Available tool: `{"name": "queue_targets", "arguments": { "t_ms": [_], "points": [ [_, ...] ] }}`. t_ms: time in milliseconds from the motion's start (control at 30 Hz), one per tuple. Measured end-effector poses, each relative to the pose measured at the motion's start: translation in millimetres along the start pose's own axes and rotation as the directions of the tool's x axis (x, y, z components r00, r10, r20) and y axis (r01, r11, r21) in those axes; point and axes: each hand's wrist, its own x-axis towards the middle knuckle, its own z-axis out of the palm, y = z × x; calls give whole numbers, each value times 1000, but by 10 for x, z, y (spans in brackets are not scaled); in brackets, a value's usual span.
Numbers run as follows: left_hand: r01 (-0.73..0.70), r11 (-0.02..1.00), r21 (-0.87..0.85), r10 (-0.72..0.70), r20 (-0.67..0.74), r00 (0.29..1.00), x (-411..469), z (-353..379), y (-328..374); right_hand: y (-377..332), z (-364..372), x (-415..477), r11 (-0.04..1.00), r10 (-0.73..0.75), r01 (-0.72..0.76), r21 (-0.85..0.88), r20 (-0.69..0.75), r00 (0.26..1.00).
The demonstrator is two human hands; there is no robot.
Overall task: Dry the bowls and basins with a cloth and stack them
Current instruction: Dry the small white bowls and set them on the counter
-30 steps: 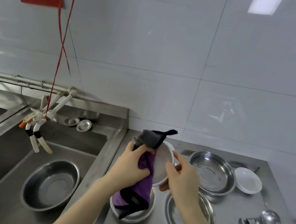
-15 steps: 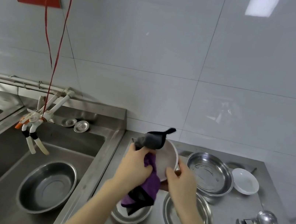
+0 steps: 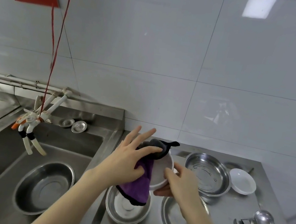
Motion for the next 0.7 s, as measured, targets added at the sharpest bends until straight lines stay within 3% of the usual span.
{"name": "queue_targets", "arguments": {
  "t_ms": [100, 167, 333, 467, 567, 633, 700],
  "points": [
    [165, 967, -197, -147, 100, 984, 10, -32, -56, 16, 35, -20, 999, -34, 35, 32, -45, 998],
    [238, 914, -329, -226, 76, 971, 6, 27, -9, 30, 70, 14, 997, -28, 37, 73, -119, 993],
    [344, 857, -385, -397, -66, 915, -89, 257, 272, 67, 135, 33, 991, -113, 126, 34, -261, 959],
    [452, 710, -540, -585, -97, 805, -91, 417, 602, 113, 235, 22, 966, -246, 194, -174, -370, 896],
    [426, 561, -709, -678, -99, 728, -65, 475, 773, 68, 286, -27, 947, -319, 278, -160, -376, 870],
    [406, 563, -720, -661, -98, 744, -34, 433, 721, 58, 254, -19, 940, -330, 275, -200, -347, 878],
    [405, 657, -636, -591, -100, 801, 2, 382, 594, 63, 182, 0, 943, -301, 231, -239, -322, 898]
  ]
}}
